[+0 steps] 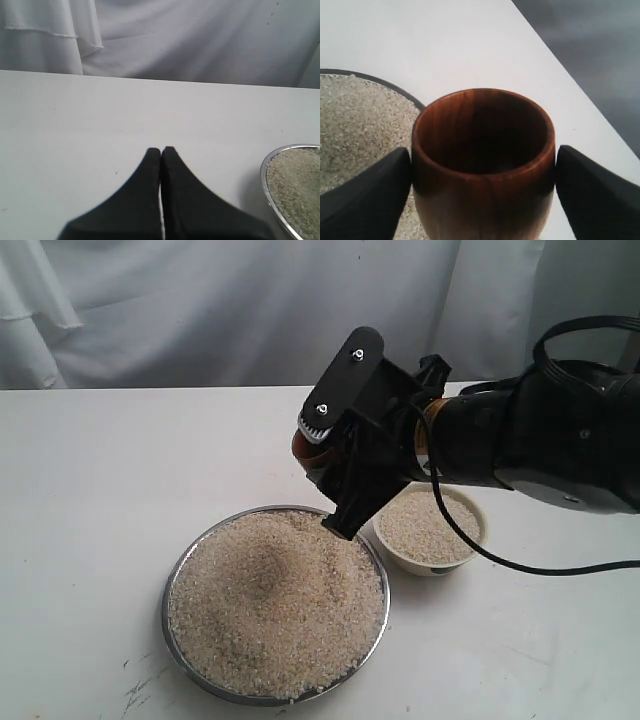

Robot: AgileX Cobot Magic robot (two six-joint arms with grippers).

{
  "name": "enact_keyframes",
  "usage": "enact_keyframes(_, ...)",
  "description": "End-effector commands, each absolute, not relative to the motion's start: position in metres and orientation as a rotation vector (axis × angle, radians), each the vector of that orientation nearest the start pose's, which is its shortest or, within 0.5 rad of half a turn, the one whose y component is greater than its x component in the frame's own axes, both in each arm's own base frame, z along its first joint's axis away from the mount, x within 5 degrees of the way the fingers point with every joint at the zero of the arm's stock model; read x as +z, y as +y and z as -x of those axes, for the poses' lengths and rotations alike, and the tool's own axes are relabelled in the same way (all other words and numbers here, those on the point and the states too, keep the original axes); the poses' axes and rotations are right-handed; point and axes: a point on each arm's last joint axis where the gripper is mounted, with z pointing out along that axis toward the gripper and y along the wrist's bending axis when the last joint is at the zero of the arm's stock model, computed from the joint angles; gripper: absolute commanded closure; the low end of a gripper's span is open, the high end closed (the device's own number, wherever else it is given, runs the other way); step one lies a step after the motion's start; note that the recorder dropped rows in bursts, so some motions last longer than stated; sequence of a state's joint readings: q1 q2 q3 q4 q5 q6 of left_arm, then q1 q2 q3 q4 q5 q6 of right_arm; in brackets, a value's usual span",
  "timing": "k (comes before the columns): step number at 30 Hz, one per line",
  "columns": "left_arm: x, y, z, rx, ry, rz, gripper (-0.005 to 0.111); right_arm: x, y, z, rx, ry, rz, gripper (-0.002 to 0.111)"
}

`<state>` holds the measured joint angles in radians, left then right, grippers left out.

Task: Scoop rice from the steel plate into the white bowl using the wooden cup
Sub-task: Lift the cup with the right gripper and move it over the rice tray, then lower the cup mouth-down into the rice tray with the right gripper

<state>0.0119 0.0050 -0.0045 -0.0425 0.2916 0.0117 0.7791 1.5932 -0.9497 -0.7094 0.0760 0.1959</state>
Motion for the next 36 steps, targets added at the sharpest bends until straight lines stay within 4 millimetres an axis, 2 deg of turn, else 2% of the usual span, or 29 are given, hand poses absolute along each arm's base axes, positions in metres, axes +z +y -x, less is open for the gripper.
enact_keyframes(1, 0.187, -0.001, -0.055, -0.027, 1.768, 0.03, 0.107, 0.24, 0.238, -0.245, 0.135, 1.833, 1.224, 0.108)
enact_keyframes(9, 0.187, -0.001, -0.055, -0.027, 1.768, 0.03, 0.107, 0.238, 0.239, -0.243, 0.144, 1.868, 1.209, 0.108)
enact_keyframes(14, 0.187, -0.001, -0.055, -0.027, 1.768, 0.03, 0.107, 0.238, 0.239, -0.242, 0.204, 1.917, 1.137, 0.108)
enact_keyframes(17, 0.187, -0.001, -0.055, -0.027, 1.768, 0.03, 0.107, 0.238, 0.24, -0.242, 0.187, 1.894, 1.17, 0.108)
enact_keyframes(20, 0.187, -0.001, -0.055, -0.027, 1.768, 0.03, 0.107, 0.24, 0.241, -0.242, 0.138, 1.81, 1.265, 0.108)
enact_keyframes(23, 0.187, -0.001, -0.055, -0.027, 1.768, 0.03, 0.107, 0.238, 0.244, -0.243, 0.041, 1.643, 1.439, 0.108)
enact_keyframes(29, 0.187, -0.001, -0.055, -0.027, 1.768, 0.03, 0.107, 0.214, 0.263, -0.245, -0.153, 1.345, 1.8, 0.108)
enact_keyframes(36, 0.187, -0.001, -0.055, -0.027, 1.768, 0.03, 0.107, 0.196, 0.289, -0.243, -0.304, 1.067, 2.068, 0.108)
